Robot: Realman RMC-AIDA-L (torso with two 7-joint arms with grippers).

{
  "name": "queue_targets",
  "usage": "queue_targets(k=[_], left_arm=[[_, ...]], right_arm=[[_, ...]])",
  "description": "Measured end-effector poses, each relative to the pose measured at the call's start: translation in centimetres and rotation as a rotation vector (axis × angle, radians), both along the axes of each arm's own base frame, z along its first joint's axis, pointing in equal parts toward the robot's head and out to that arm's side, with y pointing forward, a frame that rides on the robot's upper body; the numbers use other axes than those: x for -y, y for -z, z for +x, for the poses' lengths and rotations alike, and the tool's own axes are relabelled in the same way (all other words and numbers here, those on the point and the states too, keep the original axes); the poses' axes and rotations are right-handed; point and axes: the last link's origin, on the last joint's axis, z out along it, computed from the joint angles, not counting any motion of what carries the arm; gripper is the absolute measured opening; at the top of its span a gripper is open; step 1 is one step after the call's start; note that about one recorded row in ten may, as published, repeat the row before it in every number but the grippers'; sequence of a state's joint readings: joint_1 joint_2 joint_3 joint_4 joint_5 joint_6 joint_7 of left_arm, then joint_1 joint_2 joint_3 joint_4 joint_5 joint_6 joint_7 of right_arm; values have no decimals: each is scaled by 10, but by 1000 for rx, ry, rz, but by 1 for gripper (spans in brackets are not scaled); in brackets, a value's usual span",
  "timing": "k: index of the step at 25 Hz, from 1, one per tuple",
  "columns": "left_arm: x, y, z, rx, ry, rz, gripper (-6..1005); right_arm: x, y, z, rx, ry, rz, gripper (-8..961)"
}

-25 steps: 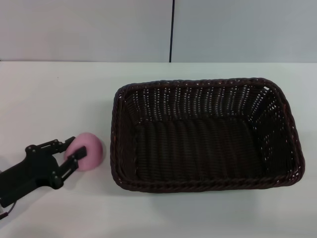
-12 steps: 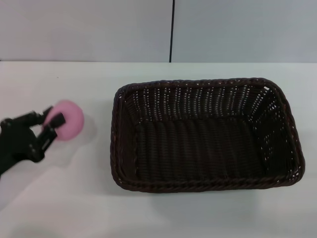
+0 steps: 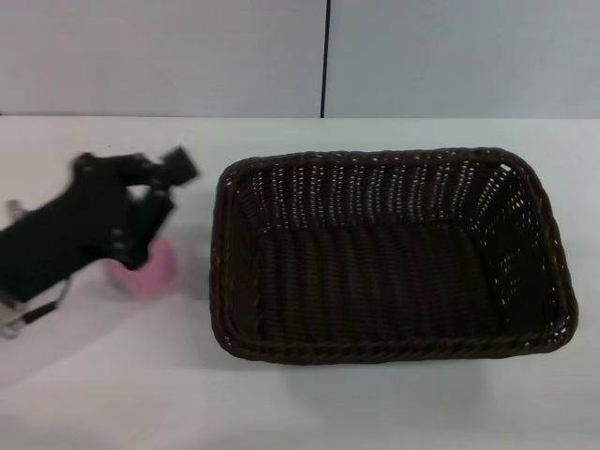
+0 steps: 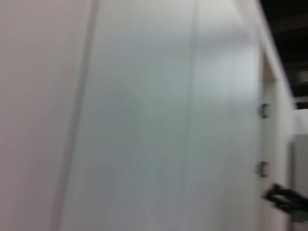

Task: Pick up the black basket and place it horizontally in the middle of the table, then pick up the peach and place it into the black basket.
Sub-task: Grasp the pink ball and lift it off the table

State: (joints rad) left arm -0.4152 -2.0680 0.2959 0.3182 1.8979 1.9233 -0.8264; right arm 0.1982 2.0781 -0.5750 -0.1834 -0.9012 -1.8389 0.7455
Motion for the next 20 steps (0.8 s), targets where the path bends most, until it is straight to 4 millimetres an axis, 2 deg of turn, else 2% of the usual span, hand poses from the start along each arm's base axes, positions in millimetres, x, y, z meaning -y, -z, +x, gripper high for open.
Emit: queue_targets(k=[3, 4, 5, 7, 12, 15, 17, 18, 20], left_arm=[[-3, 12, 11, 6, 43, -59, 63], [-5, 30, 25, 10, 81, -123, 32], [-6, 31, 26, 10, 83, -125, 1], [-6, 42, 33, 21, 93, -143, 28], [-3, 48, 33, 21, 92, -116, 118], [-2, 41, 22, 31, 33, -64, 227], [-2, 27, 5, 53, -72, 35, 300], [-2, 27, 5, 53, -72, 35, 326], [-4, 16, -10, 66, -167, 126, 378]], right_arm=[[-2, 2, -2, -7, -7, -4, 723], [-3, 2, -3, -10, -9, -6, 723], [-4, 3, -3, -15, -11, -9, 723], [-6, 4, -4, -20, -13, -9, 723], [-7, 5, -4, -17, -14, -16, 722], [-6, 3, -2, -14, -4, -12, 722], [-6, 2, -1, -12, 3, -12, 722], [-6, 2, -1, -12, 3, -12, 722], [-6, 2, 0, -5, 11, -10, 723]])
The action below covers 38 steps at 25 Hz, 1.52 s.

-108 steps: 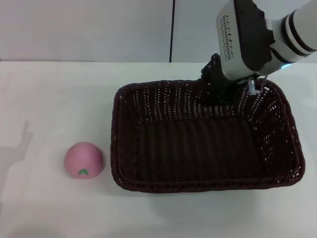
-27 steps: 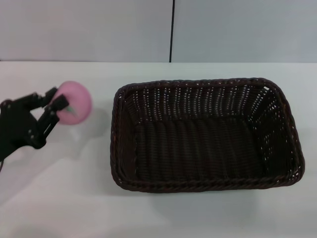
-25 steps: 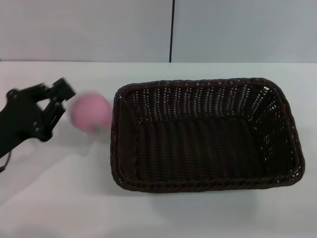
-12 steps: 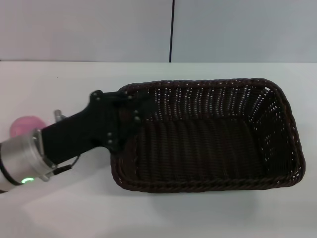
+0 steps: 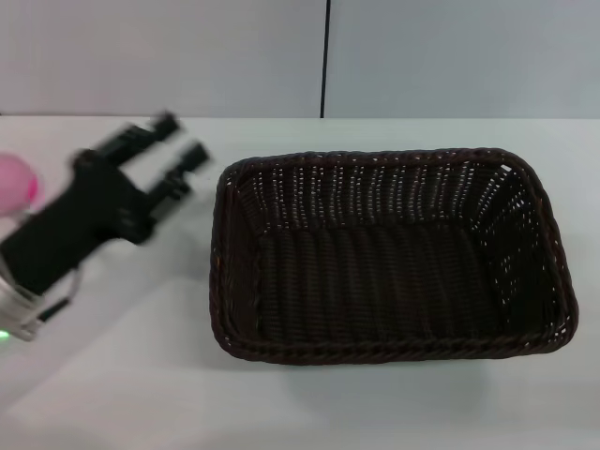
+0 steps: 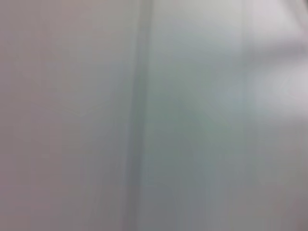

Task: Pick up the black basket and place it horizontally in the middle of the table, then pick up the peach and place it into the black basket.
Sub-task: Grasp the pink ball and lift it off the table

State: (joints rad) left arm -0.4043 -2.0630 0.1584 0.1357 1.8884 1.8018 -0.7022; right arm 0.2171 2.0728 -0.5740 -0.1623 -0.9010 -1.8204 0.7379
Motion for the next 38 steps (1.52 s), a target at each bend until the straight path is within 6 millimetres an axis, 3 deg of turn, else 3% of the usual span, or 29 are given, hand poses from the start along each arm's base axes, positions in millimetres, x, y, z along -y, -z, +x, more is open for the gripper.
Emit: queue_targets(k=[2, 4, 7, 10, 16, 22, 26, 38], left_arm=[[-1, -11, -19, -2, -126, 94, 431], [-2, -12, -25, -16, -159, 118, 483], [-4, -4, -37, -145, -214, 199, 585], [-5, 2, -38, -188, -227, 213, 688], [-14, 20, -38, -313, -238, 248, 802], [-25, 34, -37, -420, -317, 358, 802], [-31, 33, -40, -434, -368, 386, 801], [-48, 37, -60, -489, -538, 311, 801]], right_arm=[[-1, 0, 0, 13, 8, 6, 723], [-1, 0, 1, 15, 10, 6, 723], [-2, 0, 1, 18, 15, 5, 723], [-3, 0, 1, 19, 14, 5, 722], [-3, 0, 2, 18, 19, 3, 722], [-6, 3, 3, 18, 31, -14, 722], [-6, 3, 3, 18, 32, -16, 723], [-12, 6, 2, 18, 42, -33, 723]])
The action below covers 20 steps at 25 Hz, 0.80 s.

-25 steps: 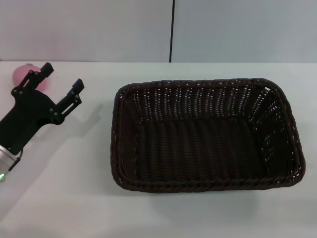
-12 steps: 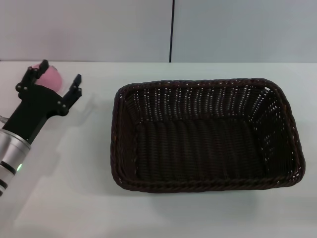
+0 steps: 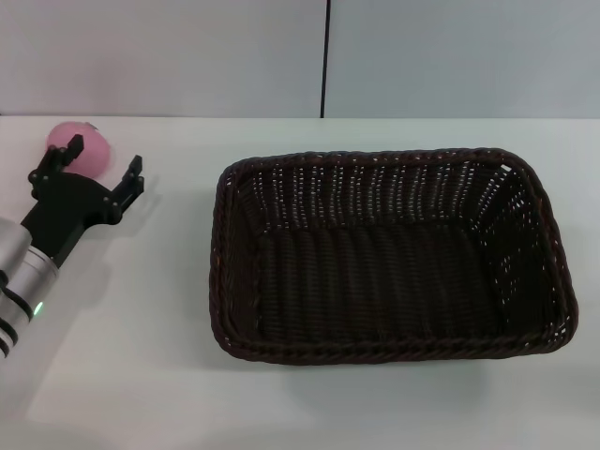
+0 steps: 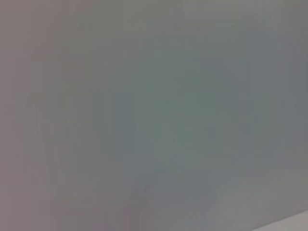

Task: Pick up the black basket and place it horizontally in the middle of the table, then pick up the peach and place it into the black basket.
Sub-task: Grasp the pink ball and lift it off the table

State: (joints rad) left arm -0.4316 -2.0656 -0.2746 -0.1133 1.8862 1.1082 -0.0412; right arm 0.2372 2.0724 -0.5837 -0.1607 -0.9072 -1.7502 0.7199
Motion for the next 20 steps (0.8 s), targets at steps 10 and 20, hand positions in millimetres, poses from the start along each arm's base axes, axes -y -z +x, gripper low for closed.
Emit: queue_targets(k=[10, 20], left_arm=[[-9, -7, 0, -34, -44, 97, 800], [-17, -1, 0, -76, -126, 110, 799]], right_arm=[[-4, 1, -1, -5, 3, -10, 722], [-5, 2, 0, -8, 12, -15, 723]])
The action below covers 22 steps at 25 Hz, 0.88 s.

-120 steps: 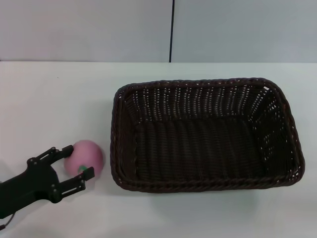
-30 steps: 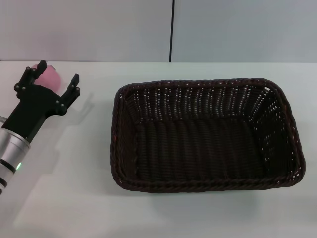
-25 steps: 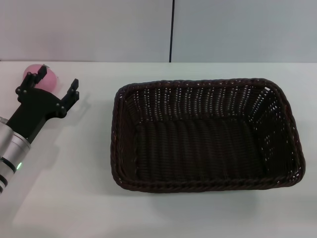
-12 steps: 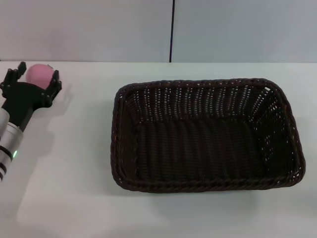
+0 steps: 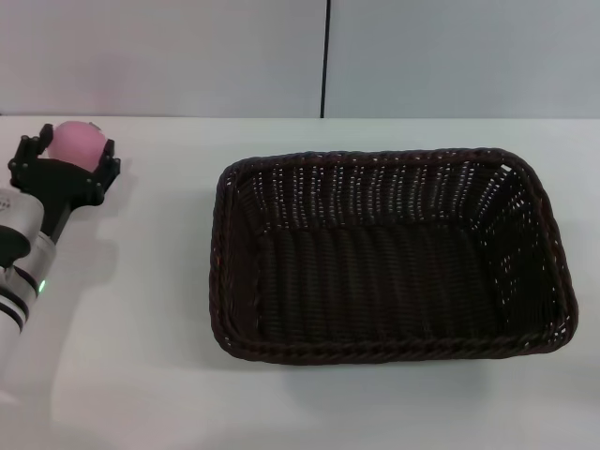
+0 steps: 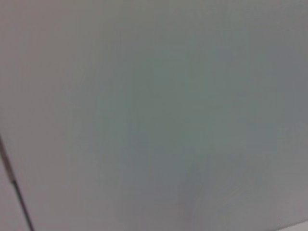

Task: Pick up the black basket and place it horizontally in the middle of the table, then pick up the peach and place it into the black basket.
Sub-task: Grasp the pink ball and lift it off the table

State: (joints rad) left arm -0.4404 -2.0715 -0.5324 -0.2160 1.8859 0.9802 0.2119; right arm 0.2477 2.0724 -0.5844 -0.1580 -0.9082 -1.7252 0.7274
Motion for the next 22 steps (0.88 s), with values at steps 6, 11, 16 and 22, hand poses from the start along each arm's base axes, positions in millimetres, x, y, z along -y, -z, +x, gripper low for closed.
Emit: queue_targets(k=[6, 11, 16, 22], left_arm=[[-1, -1, -5, 1, -34, -1, 799], [0, 3, -5, -38, -36, -27, 760], [-1, 8, -3, -51, -37, -50, 619], [-1, 13, 2, -92, -19, -60, 388]], right_arm=[[0, 0, 0, 0, 1, 0, 723], [1, 0, 1, -1, 7, -2, 722], [-1, 1, 2, -1, 18, -8, 722], [-1, 1, 3, -2, 22, -10, 722]])
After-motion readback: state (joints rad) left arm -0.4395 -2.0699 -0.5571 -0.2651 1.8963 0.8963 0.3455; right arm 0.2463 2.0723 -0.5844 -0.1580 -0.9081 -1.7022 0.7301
